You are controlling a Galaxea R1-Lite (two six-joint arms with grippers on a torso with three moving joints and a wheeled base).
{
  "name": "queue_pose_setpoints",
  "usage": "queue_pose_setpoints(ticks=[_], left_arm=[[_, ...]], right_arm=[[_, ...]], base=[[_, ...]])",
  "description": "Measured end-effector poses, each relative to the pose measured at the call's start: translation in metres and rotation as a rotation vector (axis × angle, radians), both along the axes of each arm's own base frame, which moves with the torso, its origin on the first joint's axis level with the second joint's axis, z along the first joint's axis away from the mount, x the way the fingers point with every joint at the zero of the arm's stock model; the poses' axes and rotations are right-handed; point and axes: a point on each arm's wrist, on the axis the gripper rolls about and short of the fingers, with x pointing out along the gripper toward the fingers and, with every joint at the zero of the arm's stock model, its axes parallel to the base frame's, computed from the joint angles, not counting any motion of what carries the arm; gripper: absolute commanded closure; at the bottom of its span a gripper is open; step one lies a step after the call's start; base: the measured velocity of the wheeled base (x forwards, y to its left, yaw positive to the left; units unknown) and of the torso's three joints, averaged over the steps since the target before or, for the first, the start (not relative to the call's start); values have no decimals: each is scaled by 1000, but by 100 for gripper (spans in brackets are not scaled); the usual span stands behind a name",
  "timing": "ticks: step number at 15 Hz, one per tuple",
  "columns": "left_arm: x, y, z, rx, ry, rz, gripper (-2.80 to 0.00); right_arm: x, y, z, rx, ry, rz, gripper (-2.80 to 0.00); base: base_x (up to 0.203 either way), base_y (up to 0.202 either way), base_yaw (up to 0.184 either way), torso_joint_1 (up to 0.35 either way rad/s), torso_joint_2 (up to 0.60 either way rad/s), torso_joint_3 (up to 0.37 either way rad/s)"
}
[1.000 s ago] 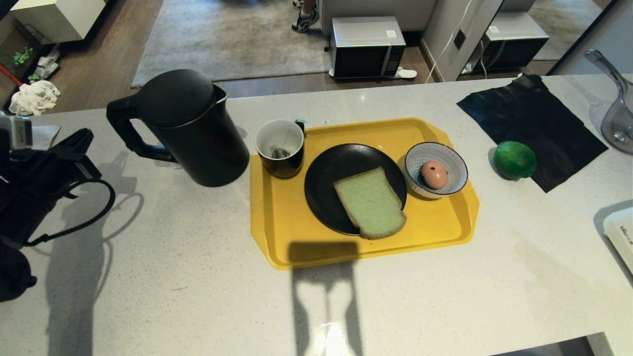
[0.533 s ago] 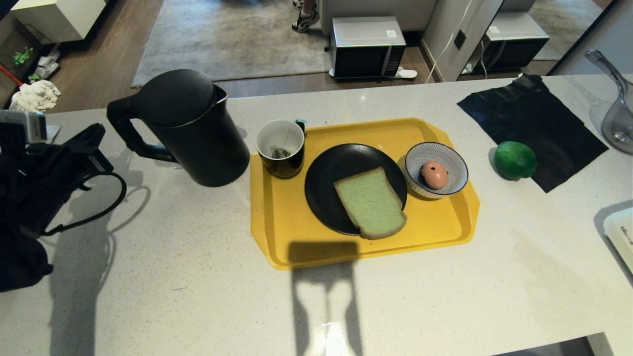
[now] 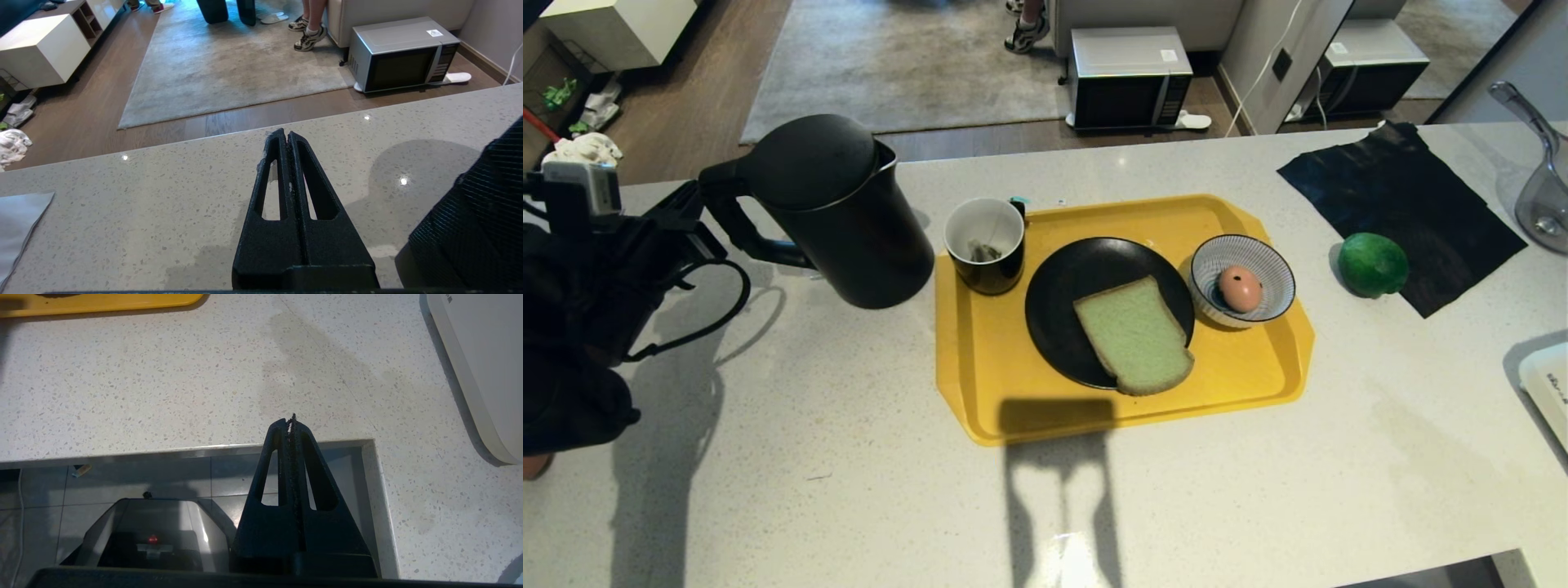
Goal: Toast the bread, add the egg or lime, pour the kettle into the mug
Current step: Pick up the kettle
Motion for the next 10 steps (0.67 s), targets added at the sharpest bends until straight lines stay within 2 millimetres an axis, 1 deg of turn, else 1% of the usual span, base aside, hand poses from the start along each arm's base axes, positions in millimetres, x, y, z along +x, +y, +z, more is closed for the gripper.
queue_pose_setpoints(ticks=[3, 6, 8, 10], left_arm=[[7, -1, -2, -1, -4, -2, 0], [17, -1, 6, 7, -48, -4, 0], [26, -5, 10, 1, -80, 3, 0], [31, -11, 10, -3, -88, -8, 0]], right_arm=[[0, 0, 0, 0, 0, -1, 0], [0, 0, 0, 0, 0, 0, 0], [0, 0, 0, 0, 0, 0, 0], [0, 0, 0, 0, 0, -1, 0]], base=[[0, 0, 0, 0, 0, 0], [0, 0, 0, 0, 0, 0], [0, 0, 0, 0, 0, 0], [0, 0, 0, 0, 0, 0]])
